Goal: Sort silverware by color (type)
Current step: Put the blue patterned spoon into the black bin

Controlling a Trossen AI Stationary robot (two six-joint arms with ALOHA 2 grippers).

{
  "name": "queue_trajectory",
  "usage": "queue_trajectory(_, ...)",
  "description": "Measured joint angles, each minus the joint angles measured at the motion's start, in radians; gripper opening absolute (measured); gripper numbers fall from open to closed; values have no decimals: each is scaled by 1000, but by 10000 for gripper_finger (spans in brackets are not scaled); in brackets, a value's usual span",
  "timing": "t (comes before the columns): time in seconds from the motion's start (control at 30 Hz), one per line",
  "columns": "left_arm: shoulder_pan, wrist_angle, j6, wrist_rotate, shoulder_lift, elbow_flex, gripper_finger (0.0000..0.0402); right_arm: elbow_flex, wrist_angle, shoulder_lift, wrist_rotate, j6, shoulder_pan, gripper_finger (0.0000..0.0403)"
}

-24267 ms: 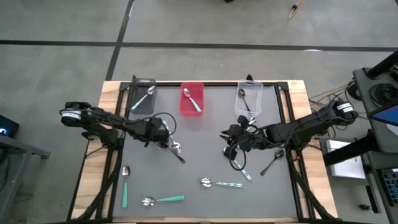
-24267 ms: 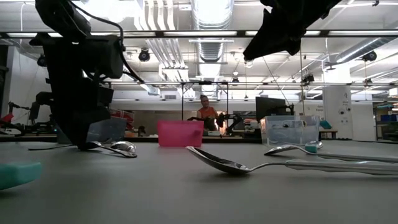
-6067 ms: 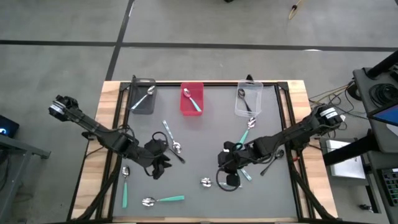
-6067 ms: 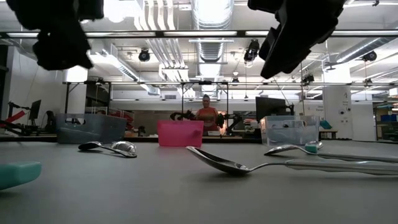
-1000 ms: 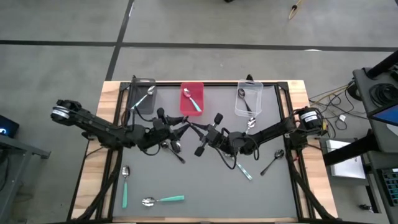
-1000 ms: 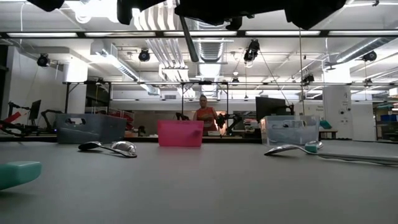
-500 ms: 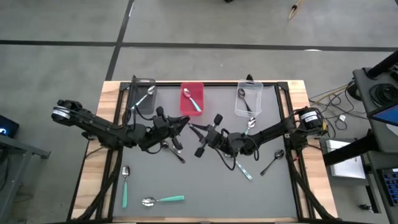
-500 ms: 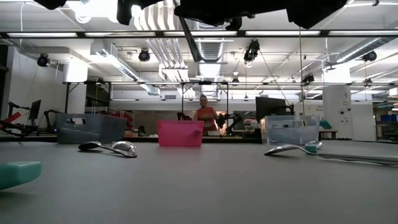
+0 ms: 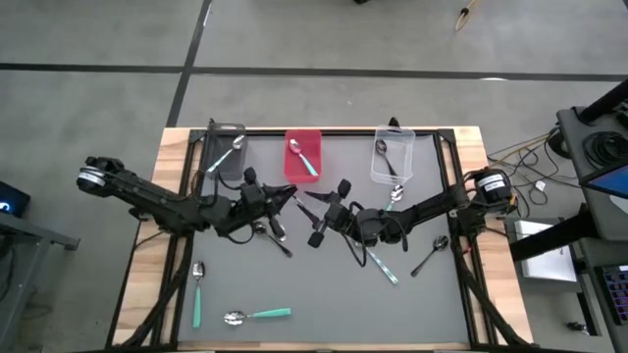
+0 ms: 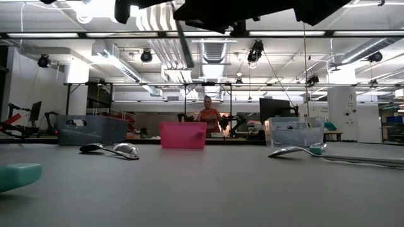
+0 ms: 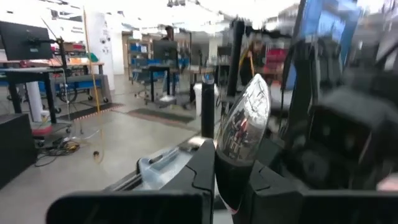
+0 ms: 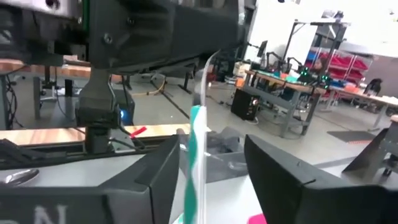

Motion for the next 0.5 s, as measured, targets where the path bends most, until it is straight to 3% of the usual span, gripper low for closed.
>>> queue_trajectory(0.1, 0, -147, 1, 16, -52, 7, 2, 0, -70, -27, -21, 38, 0, 182)
queue_trajectory(0.2, 0, -293, 0, 101, -101, 20, 2, 0, -164, -62, -102, 110, -2, 184)
queue_trajectory(0.4, 0, -389, 2, 334, -160, 26, 2, 0, -355, -104, -483, 254, -44, 184)
queue_trajectory(0.5, 0, -387, 3, 411, -166, 26, 3, -1, -392, -96, -570, 313, -55, 185)
